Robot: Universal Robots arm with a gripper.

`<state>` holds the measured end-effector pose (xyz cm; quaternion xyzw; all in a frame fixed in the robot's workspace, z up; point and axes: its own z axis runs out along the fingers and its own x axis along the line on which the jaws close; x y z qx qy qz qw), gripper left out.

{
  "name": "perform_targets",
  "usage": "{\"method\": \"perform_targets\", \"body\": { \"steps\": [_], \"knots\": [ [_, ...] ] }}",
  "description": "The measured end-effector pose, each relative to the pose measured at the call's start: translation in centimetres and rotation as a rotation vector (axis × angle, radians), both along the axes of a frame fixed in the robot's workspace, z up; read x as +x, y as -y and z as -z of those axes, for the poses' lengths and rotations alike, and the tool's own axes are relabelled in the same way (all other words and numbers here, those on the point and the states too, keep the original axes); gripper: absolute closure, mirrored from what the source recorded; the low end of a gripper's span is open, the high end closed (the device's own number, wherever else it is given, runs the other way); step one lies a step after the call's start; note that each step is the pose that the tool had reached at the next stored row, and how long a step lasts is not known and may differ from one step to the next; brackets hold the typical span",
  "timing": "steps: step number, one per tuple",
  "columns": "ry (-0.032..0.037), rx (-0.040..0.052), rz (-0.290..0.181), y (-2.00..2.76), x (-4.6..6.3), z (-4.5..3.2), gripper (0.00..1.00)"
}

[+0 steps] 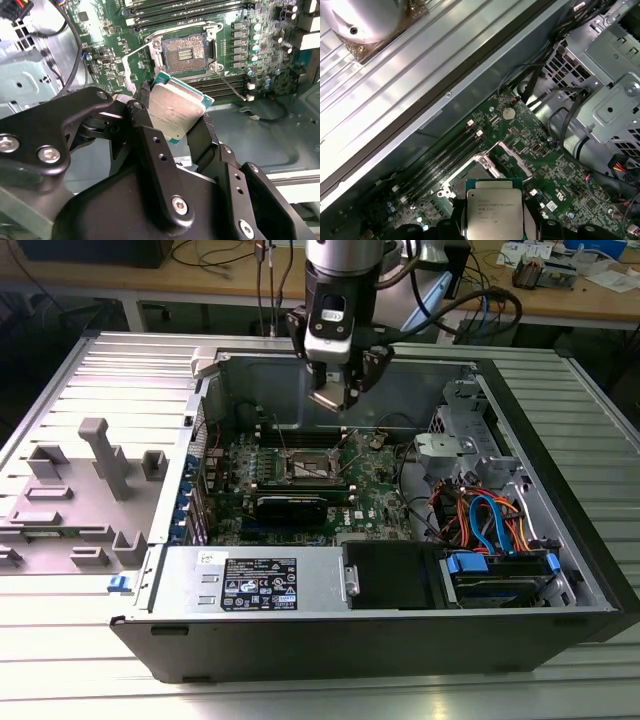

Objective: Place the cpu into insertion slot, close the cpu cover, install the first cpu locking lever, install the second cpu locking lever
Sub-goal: 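Place the cpu into insertion slot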

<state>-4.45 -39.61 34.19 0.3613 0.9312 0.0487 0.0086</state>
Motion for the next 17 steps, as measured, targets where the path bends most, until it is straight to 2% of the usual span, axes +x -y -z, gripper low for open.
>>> {"method": "perform_targets", "body": {
  "steps": [9, 15, 17],
  "knots": [
    [0.0, -0.0002, 0.197, 0.0, 0.0, 0.43, 0.46],
    [0.0, -0.0003, 0.284, 0.0, 0.0, 0.62, 0.46],
    [0.0, -0.0005, 0.325, 0.0, 0.0, 0.71, 0.46]
  ]
}}
